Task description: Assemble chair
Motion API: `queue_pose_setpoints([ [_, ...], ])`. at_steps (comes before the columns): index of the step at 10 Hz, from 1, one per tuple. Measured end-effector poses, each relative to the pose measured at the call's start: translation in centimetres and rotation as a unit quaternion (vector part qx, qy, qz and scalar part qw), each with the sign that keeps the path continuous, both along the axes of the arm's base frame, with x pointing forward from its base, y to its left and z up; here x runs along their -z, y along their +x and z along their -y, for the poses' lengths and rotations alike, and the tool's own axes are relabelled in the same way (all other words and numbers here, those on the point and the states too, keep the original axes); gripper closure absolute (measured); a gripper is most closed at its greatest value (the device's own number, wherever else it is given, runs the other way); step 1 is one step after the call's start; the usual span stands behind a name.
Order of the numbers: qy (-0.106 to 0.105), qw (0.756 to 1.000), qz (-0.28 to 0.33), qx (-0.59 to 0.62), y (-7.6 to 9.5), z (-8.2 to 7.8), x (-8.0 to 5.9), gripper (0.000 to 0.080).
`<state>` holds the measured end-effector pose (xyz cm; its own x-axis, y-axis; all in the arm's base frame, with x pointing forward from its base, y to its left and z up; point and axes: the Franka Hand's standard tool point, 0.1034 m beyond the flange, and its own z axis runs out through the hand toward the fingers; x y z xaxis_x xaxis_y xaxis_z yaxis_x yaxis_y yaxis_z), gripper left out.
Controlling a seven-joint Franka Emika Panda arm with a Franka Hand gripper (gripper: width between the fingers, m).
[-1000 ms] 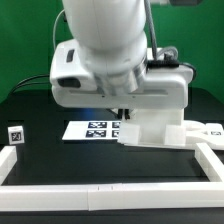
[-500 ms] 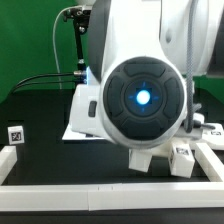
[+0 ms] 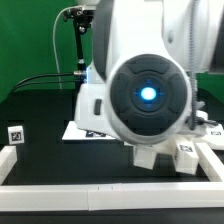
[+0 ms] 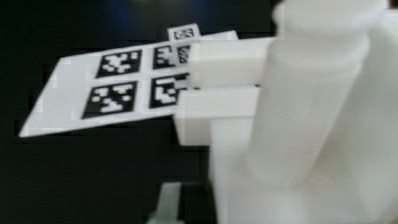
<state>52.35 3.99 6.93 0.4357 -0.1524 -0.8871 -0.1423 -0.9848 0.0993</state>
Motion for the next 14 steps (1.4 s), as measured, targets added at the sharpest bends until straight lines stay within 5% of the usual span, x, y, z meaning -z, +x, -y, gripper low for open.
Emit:
queue_pose_setpoints([
  [5,-0.016,0.997,0.07,0.004,2.6,-0.6,0.9,0.0768],
  [14,0.0,0.996,0.086,-0.035,3.0,-0.1,1.4,0.0767],
])
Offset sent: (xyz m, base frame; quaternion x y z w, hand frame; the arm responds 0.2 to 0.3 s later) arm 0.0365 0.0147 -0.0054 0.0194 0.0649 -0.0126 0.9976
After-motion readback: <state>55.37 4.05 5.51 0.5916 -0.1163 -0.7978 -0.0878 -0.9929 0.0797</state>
